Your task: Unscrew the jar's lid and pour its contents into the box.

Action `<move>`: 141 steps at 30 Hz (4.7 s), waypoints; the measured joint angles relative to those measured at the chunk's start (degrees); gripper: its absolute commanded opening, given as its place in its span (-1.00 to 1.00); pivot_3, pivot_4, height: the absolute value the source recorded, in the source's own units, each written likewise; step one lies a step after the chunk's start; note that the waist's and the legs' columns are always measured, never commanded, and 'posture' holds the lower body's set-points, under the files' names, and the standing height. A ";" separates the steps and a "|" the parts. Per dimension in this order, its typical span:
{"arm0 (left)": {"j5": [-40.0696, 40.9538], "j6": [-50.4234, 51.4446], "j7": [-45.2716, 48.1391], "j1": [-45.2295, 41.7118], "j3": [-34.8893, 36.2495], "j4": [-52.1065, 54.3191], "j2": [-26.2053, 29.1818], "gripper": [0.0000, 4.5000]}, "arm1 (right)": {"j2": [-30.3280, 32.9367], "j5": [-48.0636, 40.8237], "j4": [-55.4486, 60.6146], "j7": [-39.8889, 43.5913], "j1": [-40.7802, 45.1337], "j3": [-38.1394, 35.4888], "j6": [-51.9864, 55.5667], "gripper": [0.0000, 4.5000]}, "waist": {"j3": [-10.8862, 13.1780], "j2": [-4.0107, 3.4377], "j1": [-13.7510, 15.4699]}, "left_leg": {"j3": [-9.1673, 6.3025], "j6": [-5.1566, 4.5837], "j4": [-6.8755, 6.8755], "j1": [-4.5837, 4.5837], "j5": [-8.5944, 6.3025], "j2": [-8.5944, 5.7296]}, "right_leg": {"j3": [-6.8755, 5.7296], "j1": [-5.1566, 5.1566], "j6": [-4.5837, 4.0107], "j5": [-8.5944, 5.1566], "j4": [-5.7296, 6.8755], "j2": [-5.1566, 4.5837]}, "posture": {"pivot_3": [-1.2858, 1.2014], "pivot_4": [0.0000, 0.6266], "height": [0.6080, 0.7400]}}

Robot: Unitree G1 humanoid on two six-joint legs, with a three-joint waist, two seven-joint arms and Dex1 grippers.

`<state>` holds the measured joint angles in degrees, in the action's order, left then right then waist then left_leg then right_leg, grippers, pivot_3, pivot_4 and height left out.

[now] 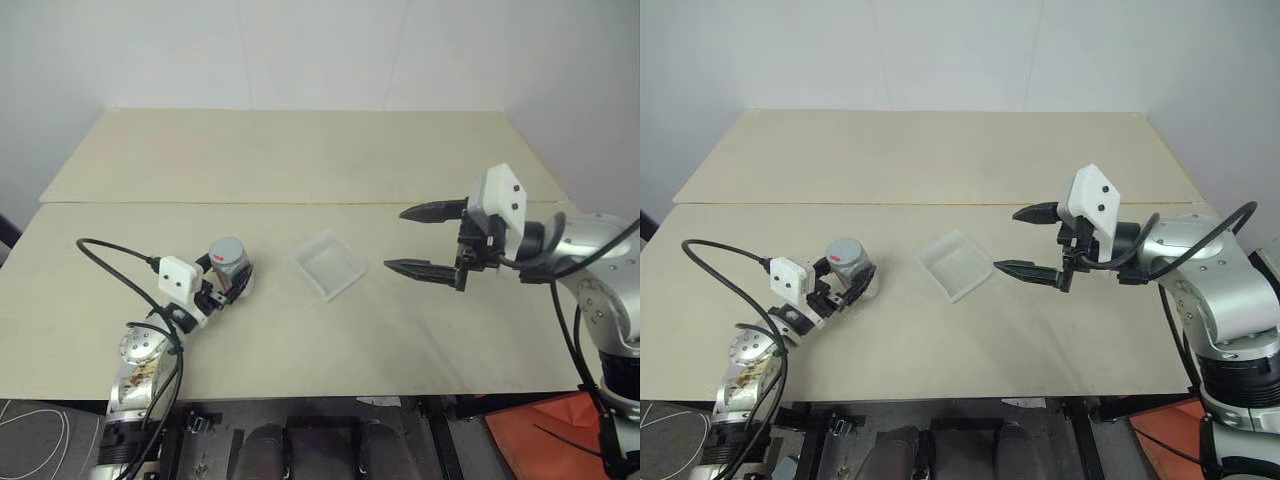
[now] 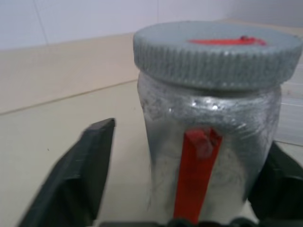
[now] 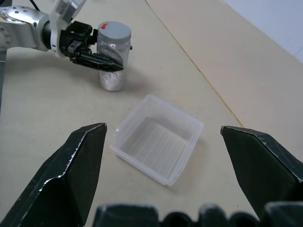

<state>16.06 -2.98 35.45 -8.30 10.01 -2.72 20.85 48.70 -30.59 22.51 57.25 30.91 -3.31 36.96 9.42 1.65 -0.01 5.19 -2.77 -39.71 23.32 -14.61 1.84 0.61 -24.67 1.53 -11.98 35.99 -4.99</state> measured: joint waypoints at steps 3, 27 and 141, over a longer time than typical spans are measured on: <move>-0.09 -0.87 0.14 -0.17 -0.15 -0.56 -0.07 -0.15 | 0.03 -0.09 0.64 -0.37 -0.04 -0.02 0.18 1.00 | 0.00 0.00 0.00 | 0.00 0.00 0.00 0.00 0.00 0.00 | 0.00 0.00 0.00 0.00 0.00 0.00 | 0.03 -0.52 1.00; 24.49 27.10 28.43 -20.36 -4.26 11.56 17.54 -0.14 | -23.98 -2.06 -7.99 -8.20 20.56 12.07 5.16 1.00 | 0.00 -0.02 -0.36 | -0.05 -0.01 -0.05 0.23 0.00 -0.02 | -0.08 -0.07 0.04 0.00 0.02 0.15 | 0.03 -0.52 1.00; 22.41 27.40 45.29 -24.65 -4.18 3.00 19.38 -0.14 | -21.84 -1.11 -13.47 -13.75 18.98 8.60 7.15 0.98 | 0.02 -0.04 -0.91 | -0.01 0.08 -0.12 0.56 0.06 0.11 | 0.06 -0.49 0.00 0.03 0.05 0.48 | 0.03 -0.52 1.00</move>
<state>38.47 24.42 80.74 -32.94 5.83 0.28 40.23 26.86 -31.70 9.04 43.51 49.89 5.29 44.12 9.44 1.61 -0.92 5.18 -2.69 -39.82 23.87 -14.56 1.94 0.67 -25.16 1.53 -11.95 36.04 -4.51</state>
